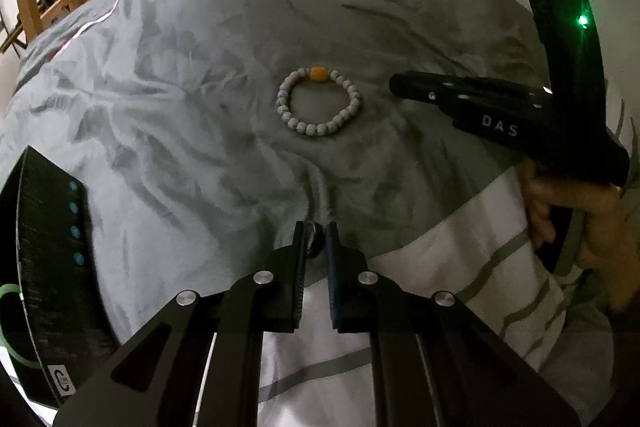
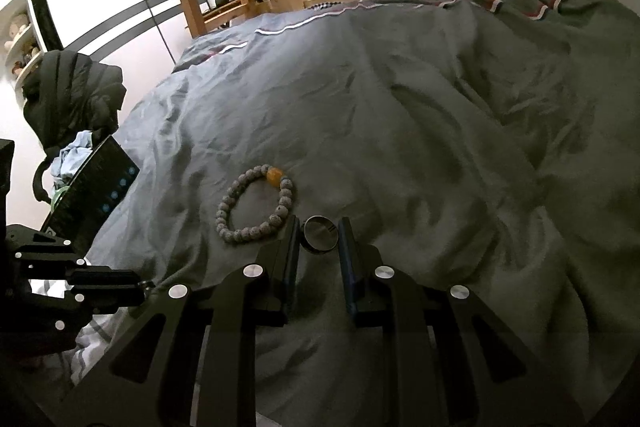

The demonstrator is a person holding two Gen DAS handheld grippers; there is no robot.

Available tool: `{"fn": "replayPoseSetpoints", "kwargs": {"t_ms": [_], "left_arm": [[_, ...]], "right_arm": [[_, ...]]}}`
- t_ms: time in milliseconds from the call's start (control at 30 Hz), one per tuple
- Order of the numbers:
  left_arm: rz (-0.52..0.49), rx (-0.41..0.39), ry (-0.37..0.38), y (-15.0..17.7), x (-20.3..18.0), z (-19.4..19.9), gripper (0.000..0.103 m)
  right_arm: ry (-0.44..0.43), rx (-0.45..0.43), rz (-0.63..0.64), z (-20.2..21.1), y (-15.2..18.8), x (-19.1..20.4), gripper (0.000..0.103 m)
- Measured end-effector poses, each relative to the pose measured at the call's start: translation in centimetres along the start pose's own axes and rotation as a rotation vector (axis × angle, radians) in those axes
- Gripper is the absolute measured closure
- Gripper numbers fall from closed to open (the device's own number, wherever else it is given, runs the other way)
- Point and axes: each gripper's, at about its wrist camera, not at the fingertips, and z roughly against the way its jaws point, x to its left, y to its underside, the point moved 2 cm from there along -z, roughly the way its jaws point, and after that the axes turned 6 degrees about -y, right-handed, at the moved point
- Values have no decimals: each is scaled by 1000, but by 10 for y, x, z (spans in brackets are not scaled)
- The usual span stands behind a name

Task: Organize jewelry
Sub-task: 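Lift the silver ring with the right tool and carry it to the box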

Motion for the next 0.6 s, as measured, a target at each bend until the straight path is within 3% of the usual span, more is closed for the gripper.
{"fn": "replayPoseSetpoints", "kwargs": {"t_ms": [333, 433, 600], "left_arm": [[-33, 50, -45, -4, -6, -20, 87], [-22, 40, -33, -5, -3, -16, 96], [-2, -15, -47, -7, 1, -2, 97]], "right_arm": [[27, 61, 18, -22, 8, -1, 82], [33, 59, 22, -22, 8, -1, 83], [19, 30, 2, -14, 6, -3, 83]]}}
